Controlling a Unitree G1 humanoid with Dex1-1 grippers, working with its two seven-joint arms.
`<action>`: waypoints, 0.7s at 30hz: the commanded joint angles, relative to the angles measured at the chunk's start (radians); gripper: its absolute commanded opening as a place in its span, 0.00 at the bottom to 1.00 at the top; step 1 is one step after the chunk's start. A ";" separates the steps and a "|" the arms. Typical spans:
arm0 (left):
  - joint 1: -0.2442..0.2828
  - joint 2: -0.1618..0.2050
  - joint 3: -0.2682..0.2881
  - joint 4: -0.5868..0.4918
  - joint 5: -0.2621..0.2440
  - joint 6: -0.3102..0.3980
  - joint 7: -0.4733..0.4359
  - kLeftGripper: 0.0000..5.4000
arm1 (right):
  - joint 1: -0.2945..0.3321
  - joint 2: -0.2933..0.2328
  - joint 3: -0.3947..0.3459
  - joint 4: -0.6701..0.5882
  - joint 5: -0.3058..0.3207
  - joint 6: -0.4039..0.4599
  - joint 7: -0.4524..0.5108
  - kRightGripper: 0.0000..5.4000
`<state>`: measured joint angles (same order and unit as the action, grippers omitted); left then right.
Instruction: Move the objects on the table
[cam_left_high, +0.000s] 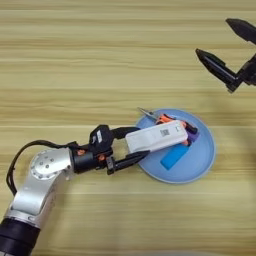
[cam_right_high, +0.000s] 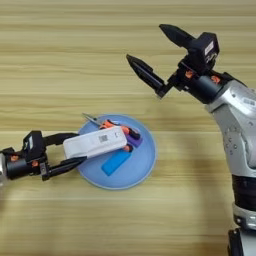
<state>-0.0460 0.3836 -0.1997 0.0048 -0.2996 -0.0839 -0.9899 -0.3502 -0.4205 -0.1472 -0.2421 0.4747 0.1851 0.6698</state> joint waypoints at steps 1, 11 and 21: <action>0.023 -0.002 0.016 -0.028 -0.001 -0.012 0.025 0.53 | 0.054 0.082 0.014 -0.008 -0.097 -0.083 -0.131 1.00; 0.031 -0.013 0.061 -0.045 -0.018 -0.021 0.071 0.53 | 0.163 0.163 0.007 0.126 -0.395 -0.354 -0.412 1.00; 0.087 -0.009 0.128 -0.085 -0.014 -0.030 0.162 0.53 | 0.226 0.174 -0.033 0.255 -0.485 -0.501 -0.553 1.00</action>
<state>0.0291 0.3669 -0.0918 -0.0574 -0.3167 -0.1061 -0.8451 -0.1309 -0.2542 -0.1627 -0.0046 -0.0069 -0.2979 0.1375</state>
